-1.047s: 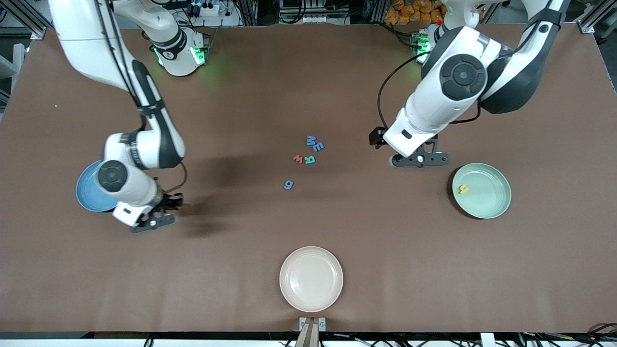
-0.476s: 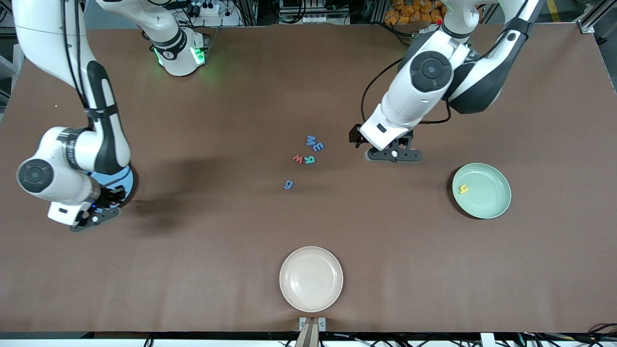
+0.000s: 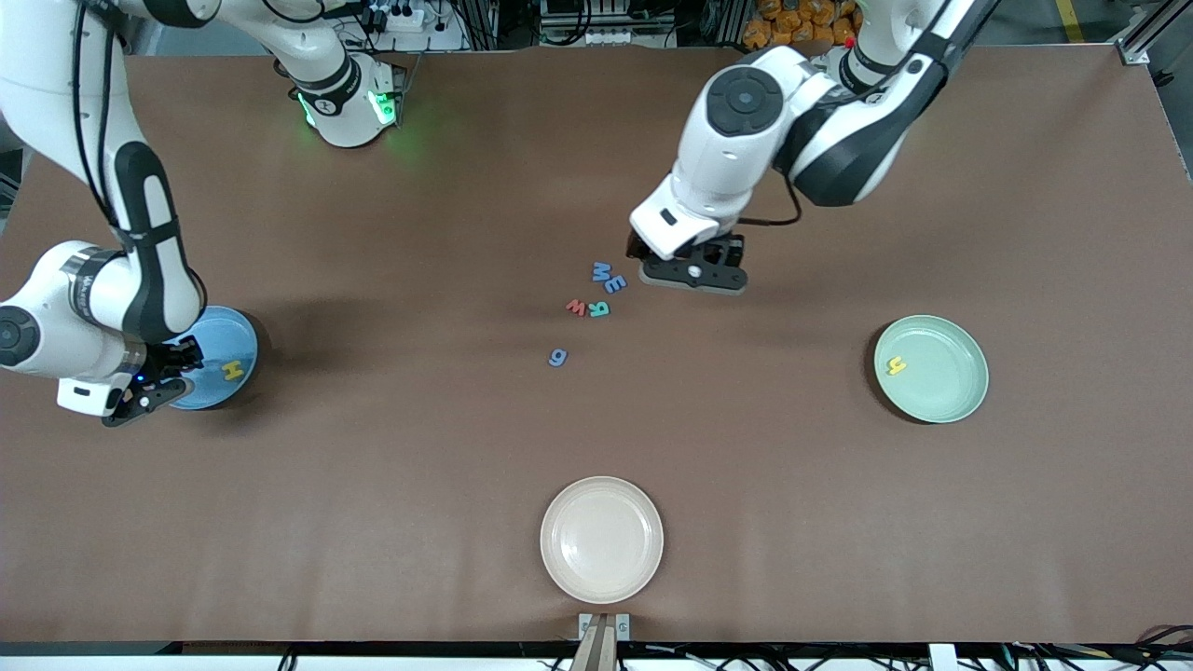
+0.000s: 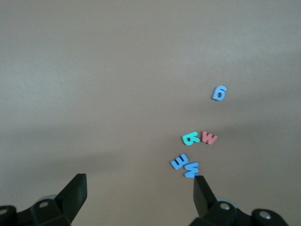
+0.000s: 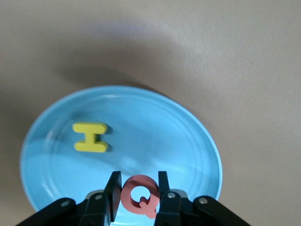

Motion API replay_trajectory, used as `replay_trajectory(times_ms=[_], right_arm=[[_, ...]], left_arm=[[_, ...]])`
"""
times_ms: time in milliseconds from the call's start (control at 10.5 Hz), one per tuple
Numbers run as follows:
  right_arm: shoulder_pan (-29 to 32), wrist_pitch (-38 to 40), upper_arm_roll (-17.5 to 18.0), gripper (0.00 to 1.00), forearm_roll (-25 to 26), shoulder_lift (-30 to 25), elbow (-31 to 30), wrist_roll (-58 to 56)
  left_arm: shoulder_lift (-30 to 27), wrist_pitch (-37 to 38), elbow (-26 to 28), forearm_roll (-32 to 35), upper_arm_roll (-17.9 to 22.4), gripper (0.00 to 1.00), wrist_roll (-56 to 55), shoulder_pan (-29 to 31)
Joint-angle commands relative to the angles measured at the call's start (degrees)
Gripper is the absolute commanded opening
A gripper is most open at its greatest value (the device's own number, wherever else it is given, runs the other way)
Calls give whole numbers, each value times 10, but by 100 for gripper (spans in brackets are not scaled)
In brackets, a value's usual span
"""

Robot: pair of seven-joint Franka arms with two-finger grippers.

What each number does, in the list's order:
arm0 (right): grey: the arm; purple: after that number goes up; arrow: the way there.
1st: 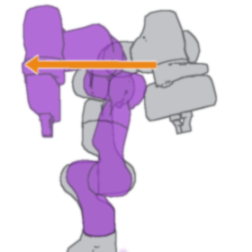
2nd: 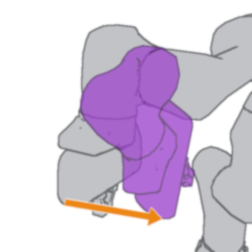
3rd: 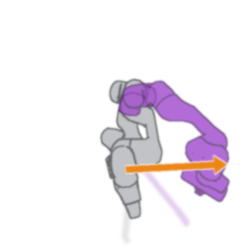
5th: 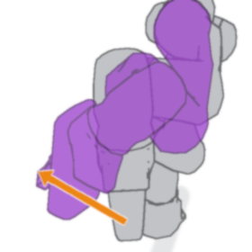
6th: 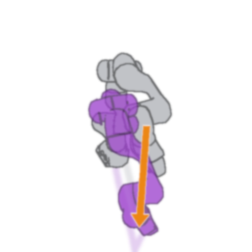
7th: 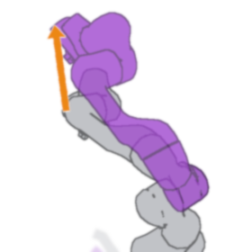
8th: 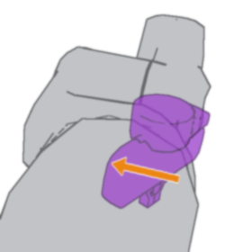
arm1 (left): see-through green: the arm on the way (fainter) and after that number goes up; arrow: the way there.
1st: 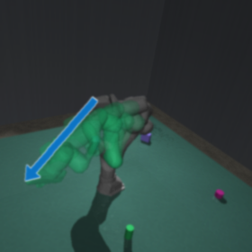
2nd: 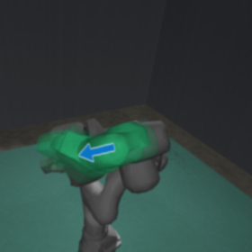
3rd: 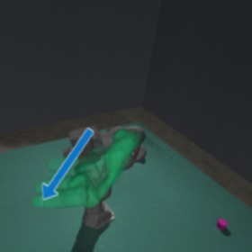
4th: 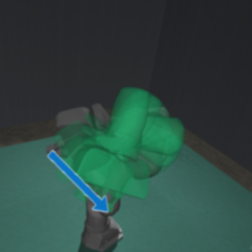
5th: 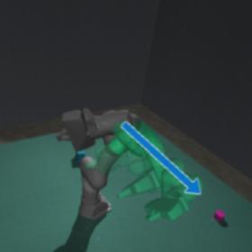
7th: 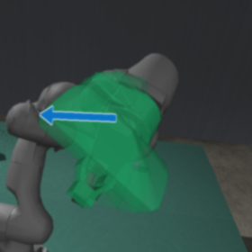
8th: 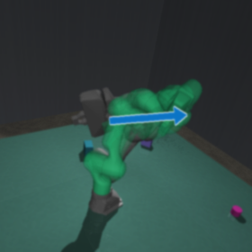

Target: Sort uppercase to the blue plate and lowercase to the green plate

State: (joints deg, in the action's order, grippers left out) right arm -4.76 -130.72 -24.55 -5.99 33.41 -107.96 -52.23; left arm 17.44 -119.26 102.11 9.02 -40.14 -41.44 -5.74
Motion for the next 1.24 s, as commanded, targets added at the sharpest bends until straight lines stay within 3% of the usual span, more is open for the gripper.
replay_trajectory(times_ms=[0,381,476,571,761,1142], right_arm=[[14,-30,6,23,-31,30,9,-71],[16,-31,6,44,-60,45,25,-102],[15,-30,6,70,-60,45,29,-98],[14,-24,6,77,-60,45,35,-96],[12,-5,6,77,-64,43,44,-94],[-8,71,6,77,-72,29,64,2]], left_arm=[[21,-16,-9,21,2,100,-76,-22],[89,-19,-37,38,4,100,-328,-50],[107,-19,-52,38,8,100,-388,-65],[123,-19,-71,39,15,100,-443,-81],[153,-19,-112,44,58,100,-528,-141],[220,-20,-172,42,195,100,-615,-285]])
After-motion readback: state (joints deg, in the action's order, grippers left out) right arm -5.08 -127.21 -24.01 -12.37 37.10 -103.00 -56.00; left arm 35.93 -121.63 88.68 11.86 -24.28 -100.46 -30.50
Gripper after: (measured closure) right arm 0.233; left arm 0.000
